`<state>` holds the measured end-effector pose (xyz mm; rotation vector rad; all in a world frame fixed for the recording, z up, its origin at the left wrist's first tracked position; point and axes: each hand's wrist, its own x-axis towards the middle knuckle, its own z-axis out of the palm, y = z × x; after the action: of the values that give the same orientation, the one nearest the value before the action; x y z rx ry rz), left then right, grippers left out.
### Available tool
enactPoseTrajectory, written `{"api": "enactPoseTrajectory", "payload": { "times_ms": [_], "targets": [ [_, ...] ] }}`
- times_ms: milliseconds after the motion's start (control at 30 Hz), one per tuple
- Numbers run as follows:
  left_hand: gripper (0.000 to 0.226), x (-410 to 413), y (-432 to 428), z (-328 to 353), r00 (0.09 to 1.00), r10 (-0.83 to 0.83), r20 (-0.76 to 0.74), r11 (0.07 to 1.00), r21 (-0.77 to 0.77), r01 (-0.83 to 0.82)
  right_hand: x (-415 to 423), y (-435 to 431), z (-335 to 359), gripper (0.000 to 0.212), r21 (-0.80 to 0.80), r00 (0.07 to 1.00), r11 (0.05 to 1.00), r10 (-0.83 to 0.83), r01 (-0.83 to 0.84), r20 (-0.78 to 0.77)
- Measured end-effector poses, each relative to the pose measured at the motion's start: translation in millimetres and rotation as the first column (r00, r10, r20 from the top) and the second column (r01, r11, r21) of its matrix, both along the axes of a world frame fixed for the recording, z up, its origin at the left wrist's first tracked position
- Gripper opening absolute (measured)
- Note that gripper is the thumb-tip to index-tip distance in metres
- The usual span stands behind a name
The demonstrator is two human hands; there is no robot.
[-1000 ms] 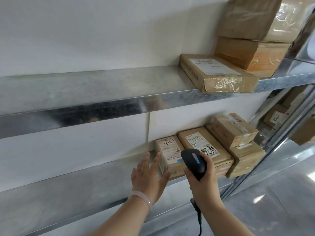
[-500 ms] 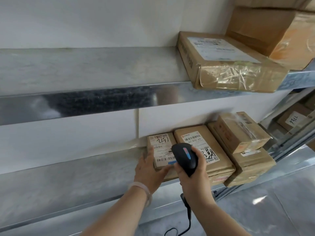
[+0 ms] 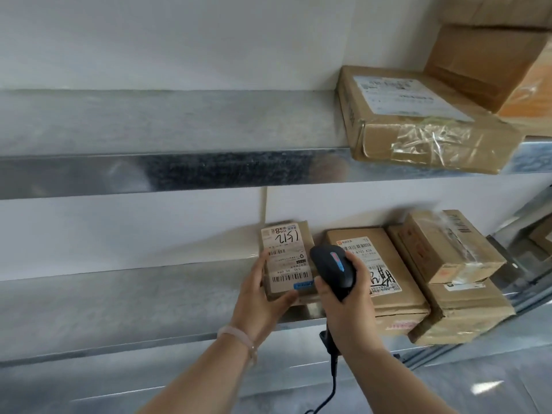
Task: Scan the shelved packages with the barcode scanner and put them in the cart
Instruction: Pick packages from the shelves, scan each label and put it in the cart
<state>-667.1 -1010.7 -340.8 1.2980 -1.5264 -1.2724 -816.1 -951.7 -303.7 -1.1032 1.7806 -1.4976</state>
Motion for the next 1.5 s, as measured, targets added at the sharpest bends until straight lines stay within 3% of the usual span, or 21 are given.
{"api": "enactPoseTrajectory", "payload": {
  "times_ms": [233,633,933,1267,1500],
  "targets": [
    [0.102,36,10,27,0.984,0.098,0.147,0.977,-0.201,-0.067,23,-9,13,0.061,-0.059,0.995,0.994,0.096,-0.095,0.02],
    [0.099,87,39,57,0.958,0.268,0.106,0.915,-0.339,-0.219,61,-1,44,0.062,-0.18,0.931,0.916,0.366,-0.358,0.011],
    [0.12,105,49,59,0.945,0.316,0.09,0.883,-0.392,-0.258,77,4,48,0.061,-0.245,0.885,0.858,0.466,-0.451,0.002],
    [0.115,111,56,60,0.922,0.384,0.057,0.833,-0.452,-0.319,80,5,51,0.062,-0.274,0.864,0.826,0.502,-0.492,-0.039],
    [0.114,125,53,54,0.871,0.49,0.043,0.796,-0.428,-0.427,79,19,59,0.061,-0.245,0.814,0.776,0.552,-0.581,-0.181]
  ]
}}
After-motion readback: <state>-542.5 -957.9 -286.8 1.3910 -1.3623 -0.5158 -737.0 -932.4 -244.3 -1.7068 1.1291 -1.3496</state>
